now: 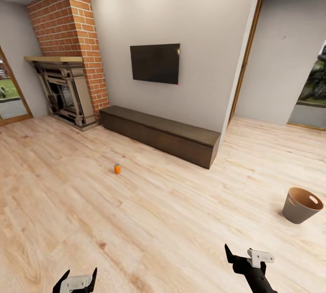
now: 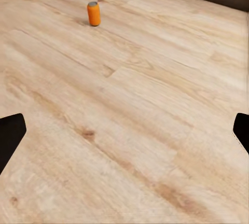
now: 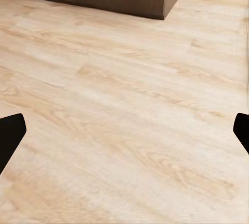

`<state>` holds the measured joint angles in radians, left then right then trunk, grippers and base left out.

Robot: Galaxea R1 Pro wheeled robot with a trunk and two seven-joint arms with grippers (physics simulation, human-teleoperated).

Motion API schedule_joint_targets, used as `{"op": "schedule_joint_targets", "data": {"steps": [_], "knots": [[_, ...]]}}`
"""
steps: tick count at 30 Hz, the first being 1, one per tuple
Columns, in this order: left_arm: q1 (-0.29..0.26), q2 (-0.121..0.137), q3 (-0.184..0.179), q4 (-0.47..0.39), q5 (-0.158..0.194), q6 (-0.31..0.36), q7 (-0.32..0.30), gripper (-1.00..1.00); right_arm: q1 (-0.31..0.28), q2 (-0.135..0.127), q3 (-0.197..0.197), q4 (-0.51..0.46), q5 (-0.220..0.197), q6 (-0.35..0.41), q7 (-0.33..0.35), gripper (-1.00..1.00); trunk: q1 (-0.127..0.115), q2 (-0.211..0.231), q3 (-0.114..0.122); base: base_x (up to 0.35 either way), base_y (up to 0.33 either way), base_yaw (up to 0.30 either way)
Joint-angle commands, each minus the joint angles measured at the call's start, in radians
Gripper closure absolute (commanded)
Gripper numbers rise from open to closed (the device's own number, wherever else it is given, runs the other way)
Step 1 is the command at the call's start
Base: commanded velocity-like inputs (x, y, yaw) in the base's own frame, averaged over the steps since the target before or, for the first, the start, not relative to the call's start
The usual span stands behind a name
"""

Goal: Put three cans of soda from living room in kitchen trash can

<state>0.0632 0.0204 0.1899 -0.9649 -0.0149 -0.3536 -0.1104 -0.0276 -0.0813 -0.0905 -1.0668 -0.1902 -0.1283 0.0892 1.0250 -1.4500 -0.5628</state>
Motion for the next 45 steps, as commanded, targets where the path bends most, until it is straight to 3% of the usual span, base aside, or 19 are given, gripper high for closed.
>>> {"op": "schedule_joint_targets", "data": {"steps": [1, 13, 26, 33, 45], "knots": [[0.0, 0.0, 0.0, 0.0, 0.0, 0.0, 0.0, -1.0, 0.0, 0.0, 0.001, 0.0, 0.0, 0.0, 0.001, -1.0, 0.0, 0.0, 0.0, 0.318, 0.069, -0.235], [0.001, 0.0, -0.001, 0.0, 0.0, -0.001, 0.0, -1.0, 0.0, 0.0, 0.002, 0.0, 0.001, 0.0, 0.001, -1.0, 0.0, 0.0, 0.0, 0.324, 0.011, -0.237], [0.001, 0.001, -0.001, 0.001, -0.002, -0.025, -0.001, -1.0, 0.0, 0.0, 0.002, -0.001, 0.002, 0.0, 0.0, -1.0, 0.0, 0.0, 0.0, 0.278, -0.147, -0.241], [0.001, 0.0, -0.001, 0.001, -0.052, -0.03, 0.001, -1.0, 0.0, 0.0, 0.002, -0.001, 0.002, -0.001, 0.0, -1.0, 0.0, 0.0, 0.0, 0.228, -0.208, -0.246], [0.0, 0.0, -0.001, 0.0, -0.065, -0.031, 0.0, -1.0, 0.0, 0.0, 0.002, 0.0, 0.002, -0.001, 0.0, -1.0, 0.0, 0.0, 0.0, 0.219, -0.216, -0.246]]}}
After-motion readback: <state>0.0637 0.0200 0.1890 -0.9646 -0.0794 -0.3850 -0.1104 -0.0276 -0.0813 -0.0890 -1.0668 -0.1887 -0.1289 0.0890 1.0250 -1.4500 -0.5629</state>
